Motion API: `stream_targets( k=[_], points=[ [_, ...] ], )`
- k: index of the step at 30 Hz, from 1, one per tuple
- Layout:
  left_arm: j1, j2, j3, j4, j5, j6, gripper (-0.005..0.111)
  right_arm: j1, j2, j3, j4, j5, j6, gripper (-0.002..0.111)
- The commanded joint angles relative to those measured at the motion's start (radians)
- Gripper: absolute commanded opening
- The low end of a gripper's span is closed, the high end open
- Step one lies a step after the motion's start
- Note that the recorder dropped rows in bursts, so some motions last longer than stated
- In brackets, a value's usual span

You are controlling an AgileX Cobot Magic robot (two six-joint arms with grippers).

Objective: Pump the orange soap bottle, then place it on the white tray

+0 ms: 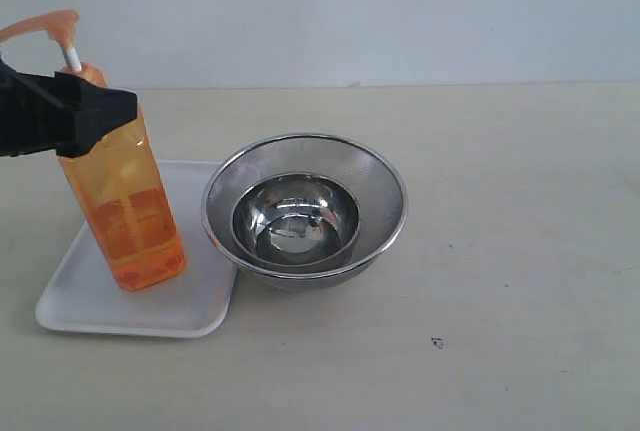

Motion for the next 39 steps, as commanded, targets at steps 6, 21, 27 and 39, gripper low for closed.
stream_targets(
  k=[6, 21, 27, 39],
  points=[
    [0.000, 0.050, -0.044, -0.002, 0.011, 0.007, 0.063, -0.002, -0.004, -0.001, 0.001, -0.003, -0.004, 0.038],
    [0.000, 0.110, -0.056, -0.002, -0.018, 0.077, 0.005, -0.002, -0.004, -0.001, 0.001, -0.003, -0.004, 0.038],
    [0.000, 0.110, -0.100, -0.002, -0.004, 0.088, 0.005, -0.002, -0.004, -0.001, 0.001, -0.003, -0.004, 0.038],
    [0.000, 0.110, -0.149, -0.002, 0.090, 0.194, 0.005, -0.002, -0.004, -0.001, 0.001, -0.003, -0.004, 0.038]
  ],
)
